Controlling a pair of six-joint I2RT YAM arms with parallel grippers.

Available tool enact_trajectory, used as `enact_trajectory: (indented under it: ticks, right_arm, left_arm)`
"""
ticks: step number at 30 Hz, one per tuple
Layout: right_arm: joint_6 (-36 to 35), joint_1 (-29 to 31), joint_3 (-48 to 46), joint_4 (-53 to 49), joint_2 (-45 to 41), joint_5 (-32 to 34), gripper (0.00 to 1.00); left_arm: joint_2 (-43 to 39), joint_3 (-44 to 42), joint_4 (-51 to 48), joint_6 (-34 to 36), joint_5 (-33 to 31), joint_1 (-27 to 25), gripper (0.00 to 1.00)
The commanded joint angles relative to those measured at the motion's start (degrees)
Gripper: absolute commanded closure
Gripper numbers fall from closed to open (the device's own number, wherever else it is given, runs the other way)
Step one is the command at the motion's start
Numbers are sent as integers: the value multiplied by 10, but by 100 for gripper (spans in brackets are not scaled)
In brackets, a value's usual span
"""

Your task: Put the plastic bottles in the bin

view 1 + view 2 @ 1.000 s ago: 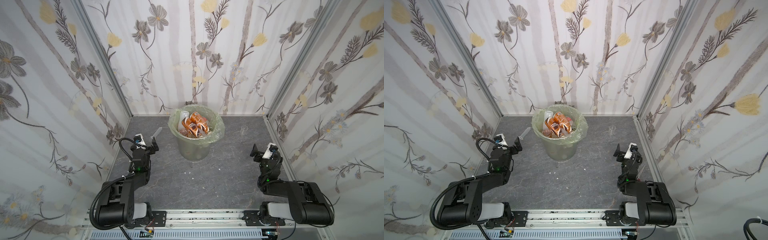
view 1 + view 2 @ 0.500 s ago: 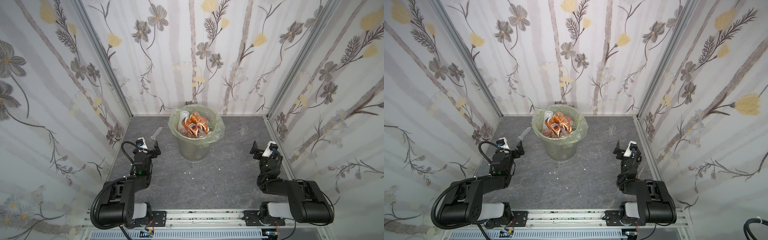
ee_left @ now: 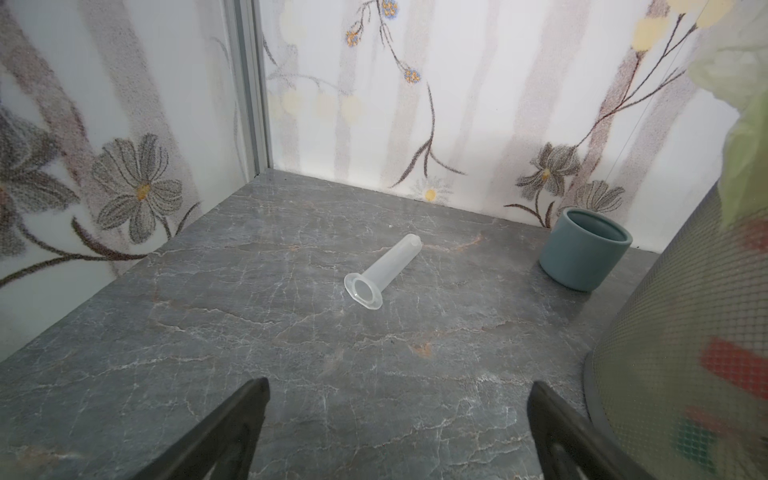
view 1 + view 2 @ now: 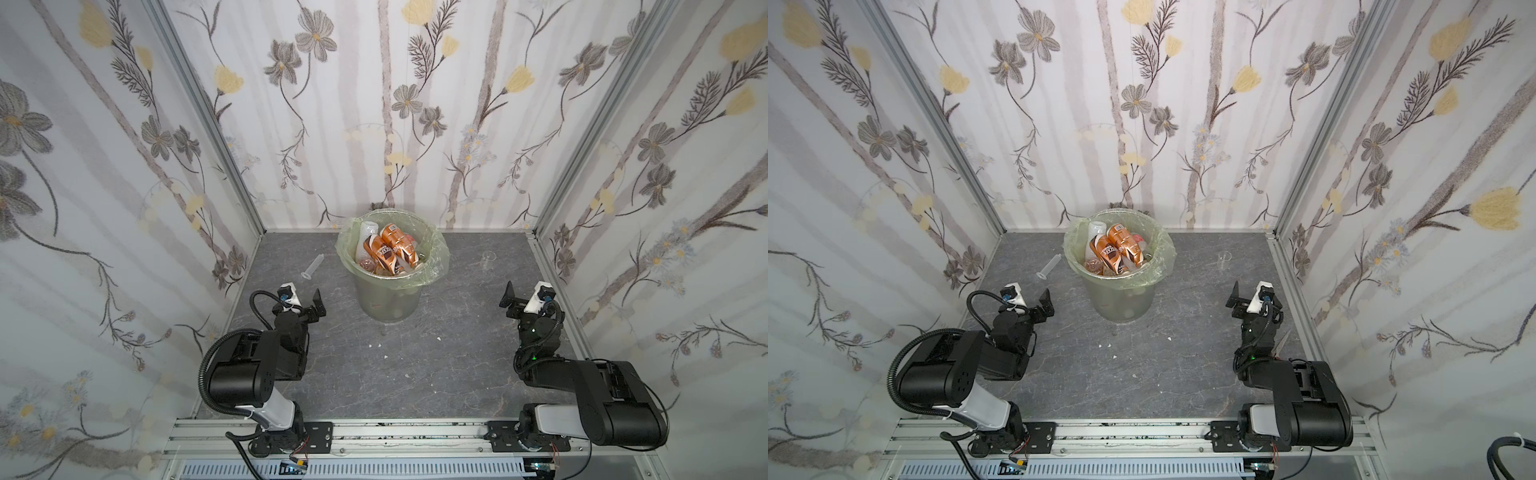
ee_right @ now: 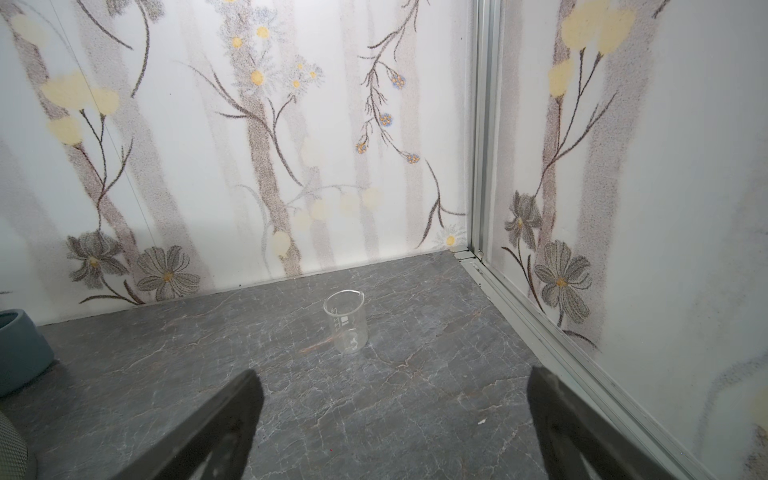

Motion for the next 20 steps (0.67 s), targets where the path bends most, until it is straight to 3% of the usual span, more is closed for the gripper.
enact_trajectory:
  ticks: [1,20]
  right_arm:
    - [-10,1,7,8,2,3,0]
    - [-18,8,14,-5,4,10,0]
  left_arm:
    - [2,0,37,-2,-15,1,0]
    - [2,8,23,3,-41,-9,0]
